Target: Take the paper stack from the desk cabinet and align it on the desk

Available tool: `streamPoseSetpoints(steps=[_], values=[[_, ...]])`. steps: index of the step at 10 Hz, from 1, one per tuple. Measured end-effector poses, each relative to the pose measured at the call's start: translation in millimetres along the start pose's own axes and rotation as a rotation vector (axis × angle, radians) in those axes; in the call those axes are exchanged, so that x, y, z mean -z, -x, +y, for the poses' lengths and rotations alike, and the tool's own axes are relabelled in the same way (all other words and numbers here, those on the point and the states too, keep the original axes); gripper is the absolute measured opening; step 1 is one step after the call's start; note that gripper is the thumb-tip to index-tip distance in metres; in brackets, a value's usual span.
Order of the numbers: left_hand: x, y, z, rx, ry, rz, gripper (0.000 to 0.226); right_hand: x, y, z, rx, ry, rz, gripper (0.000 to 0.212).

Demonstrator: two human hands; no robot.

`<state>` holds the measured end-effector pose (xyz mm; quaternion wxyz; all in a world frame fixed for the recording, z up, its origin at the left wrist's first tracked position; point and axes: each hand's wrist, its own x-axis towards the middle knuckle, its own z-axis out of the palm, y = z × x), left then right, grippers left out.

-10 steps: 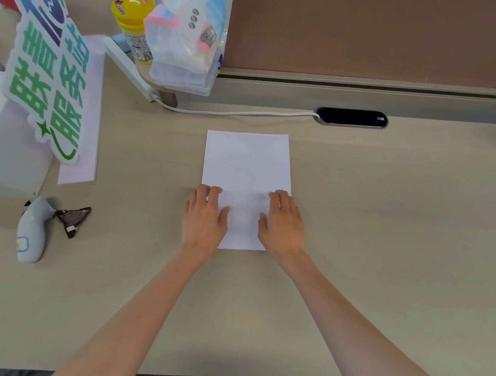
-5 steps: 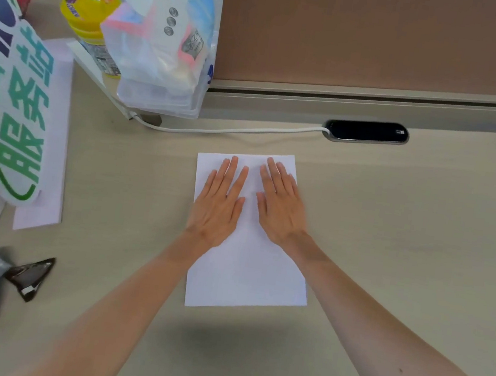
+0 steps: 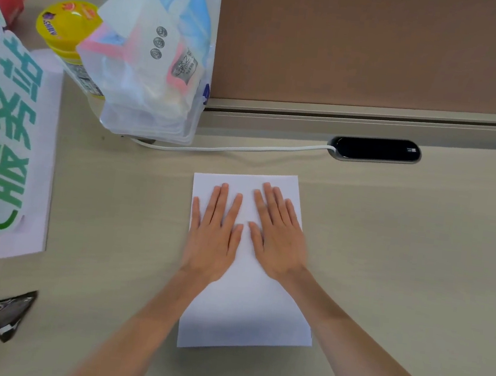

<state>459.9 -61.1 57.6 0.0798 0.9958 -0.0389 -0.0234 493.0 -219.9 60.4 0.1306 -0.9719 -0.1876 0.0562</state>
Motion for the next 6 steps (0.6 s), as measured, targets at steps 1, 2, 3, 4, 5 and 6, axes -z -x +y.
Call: streamPoseSetpoints(steps=[1, 2, 3, 4, 5, 6], values=[[0.3, -0.7, -0.7, 0.023, 0.021, -0.003, 0.057, 1.8, 1.3, -0.3, -0.078, 0.001, 0.034, 0.063], [0.2, -2.1, -1.1, 0.034, 0.023, -0.005, 0.056, 2.3, 1.8, -0.7, -0.094, 0.003, 0.034, 0.063], [4.1, -1.4, 0.3, 0.029, 0.029, -0.042, 0.056, 6.2, 0.9, -0.9, -0.076, -0.008, 0.000, 0.064], [13.5, -6.4, 0.1, 0.050, 0.051, -0.106, 0.057, 13.7, -2.2, 0.9, -0.074, -0.024, -0.050, 0.066], [42.1, -24.6, 3.1, 0.107, 0.181, -0.092, 0.053, 35.2, -6.3, -3.2, -0.091, -0.066, -0.073, 0.058], [69.7, -33.0, 11.1, 0.147, 0.320, -0.085, 0.029, 60.3, -6.2, -16.2, -0.098, -0.118, -0.013, 0.036]])
